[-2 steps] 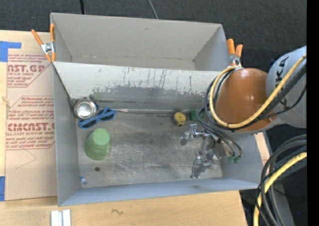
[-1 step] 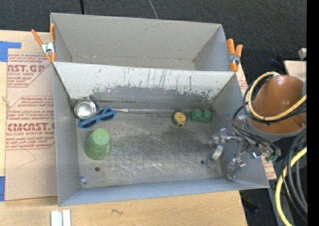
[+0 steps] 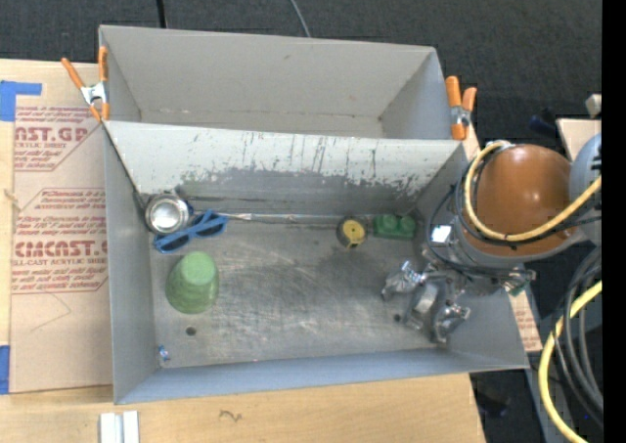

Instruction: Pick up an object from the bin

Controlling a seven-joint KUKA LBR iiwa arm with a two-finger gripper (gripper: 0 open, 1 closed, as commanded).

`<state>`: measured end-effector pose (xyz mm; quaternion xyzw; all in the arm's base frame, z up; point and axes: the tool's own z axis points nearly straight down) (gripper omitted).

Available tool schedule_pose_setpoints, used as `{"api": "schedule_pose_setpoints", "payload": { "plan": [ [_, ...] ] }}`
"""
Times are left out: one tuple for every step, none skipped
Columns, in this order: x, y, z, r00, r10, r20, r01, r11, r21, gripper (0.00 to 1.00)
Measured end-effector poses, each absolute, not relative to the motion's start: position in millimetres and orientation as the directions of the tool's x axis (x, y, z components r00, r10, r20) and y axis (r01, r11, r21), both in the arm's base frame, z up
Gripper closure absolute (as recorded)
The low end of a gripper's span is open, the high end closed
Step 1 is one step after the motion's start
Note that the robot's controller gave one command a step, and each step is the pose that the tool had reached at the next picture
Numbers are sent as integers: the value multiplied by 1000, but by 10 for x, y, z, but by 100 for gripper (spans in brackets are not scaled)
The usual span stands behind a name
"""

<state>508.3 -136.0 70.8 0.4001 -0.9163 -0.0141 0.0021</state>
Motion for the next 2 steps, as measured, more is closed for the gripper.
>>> {"api": "schedule_pose_setpoints", "payload": {
  "plan": [
    [5098,-1446,727,-676,-737,-3,-737,676,10,100],
    [5627,-1425,2103,-782,-623,-8,-623,782,-8,100]
  ]
}}
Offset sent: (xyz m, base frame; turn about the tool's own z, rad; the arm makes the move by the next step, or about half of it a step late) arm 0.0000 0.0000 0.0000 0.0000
